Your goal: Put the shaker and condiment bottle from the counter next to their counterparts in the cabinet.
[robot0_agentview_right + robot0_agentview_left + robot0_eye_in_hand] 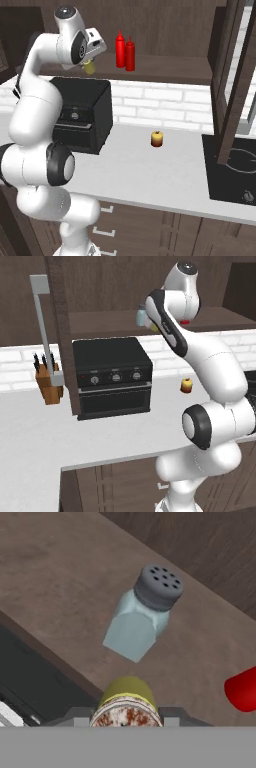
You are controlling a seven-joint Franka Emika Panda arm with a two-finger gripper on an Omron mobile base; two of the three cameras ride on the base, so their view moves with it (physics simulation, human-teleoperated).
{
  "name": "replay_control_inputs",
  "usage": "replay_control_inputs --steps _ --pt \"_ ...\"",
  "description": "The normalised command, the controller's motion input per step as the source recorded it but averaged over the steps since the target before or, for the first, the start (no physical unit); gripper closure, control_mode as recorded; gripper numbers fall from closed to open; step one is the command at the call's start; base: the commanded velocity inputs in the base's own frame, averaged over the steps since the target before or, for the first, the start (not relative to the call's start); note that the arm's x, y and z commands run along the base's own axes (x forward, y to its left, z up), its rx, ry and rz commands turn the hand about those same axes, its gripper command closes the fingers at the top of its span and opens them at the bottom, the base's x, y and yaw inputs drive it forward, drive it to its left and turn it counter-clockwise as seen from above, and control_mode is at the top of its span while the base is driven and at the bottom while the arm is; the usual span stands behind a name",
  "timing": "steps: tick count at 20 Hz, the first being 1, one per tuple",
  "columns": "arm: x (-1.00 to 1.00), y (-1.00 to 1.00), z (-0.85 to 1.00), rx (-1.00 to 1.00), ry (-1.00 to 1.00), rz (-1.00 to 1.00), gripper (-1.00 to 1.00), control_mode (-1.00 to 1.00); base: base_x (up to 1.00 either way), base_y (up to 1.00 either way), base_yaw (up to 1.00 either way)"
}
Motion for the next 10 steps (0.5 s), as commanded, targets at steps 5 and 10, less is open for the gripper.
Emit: replay_control_inputs --steps 5,10 --pt "0.25 0.0 0.0 0.0 0.0 0.0 1.0 -1.0 0.0 0.0 0.0" --pt "0.3 0.0 -0.12 -0.03 0.0 0.0 1.0 -1.0 0.0 0.0 0.0"
